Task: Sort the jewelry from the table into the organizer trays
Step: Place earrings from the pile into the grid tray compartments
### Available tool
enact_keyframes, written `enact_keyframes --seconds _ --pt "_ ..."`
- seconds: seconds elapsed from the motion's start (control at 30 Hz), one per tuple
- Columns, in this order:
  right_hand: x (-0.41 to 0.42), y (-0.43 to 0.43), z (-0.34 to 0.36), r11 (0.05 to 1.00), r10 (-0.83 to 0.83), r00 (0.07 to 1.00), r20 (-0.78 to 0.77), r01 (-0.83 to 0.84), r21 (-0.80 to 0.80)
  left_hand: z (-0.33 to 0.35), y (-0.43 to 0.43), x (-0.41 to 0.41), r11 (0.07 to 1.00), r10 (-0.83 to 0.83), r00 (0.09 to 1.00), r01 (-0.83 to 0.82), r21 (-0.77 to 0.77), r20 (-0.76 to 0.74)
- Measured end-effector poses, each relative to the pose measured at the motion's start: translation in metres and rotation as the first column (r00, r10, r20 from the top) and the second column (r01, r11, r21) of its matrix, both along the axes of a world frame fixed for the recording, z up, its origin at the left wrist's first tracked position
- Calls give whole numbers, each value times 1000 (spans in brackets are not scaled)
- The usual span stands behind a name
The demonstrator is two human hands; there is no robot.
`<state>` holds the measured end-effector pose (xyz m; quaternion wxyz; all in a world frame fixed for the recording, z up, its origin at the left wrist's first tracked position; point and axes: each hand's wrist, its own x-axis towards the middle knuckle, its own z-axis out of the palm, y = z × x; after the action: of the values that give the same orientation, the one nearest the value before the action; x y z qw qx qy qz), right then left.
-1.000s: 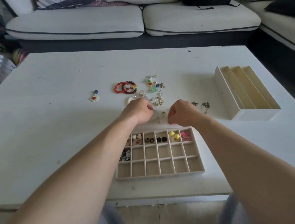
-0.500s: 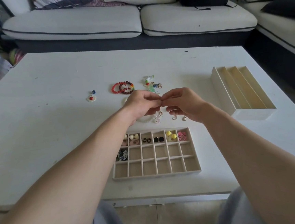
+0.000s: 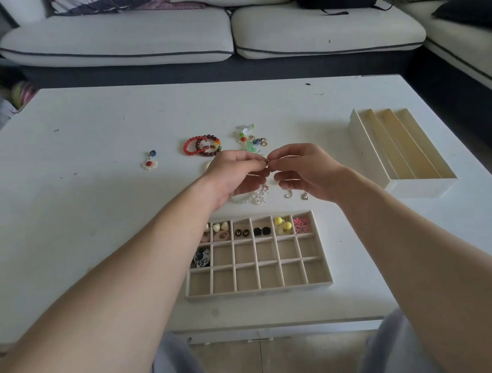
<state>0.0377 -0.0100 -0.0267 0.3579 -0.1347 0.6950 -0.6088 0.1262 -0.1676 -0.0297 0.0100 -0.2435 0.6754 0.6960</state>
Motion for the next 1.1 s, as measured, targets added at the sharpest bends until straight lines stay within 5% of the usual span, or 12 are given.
enact_keyframes --seconds 0.27,1.1 --pt "4 -3 3 1000 2 996 -85 -1 11 3 3 -1 988 36 999 -36 150 7" --pt "23 -7 12 993 110 991 75 -106 -48 19 -10 38 999 -46 999 46 22 -10"
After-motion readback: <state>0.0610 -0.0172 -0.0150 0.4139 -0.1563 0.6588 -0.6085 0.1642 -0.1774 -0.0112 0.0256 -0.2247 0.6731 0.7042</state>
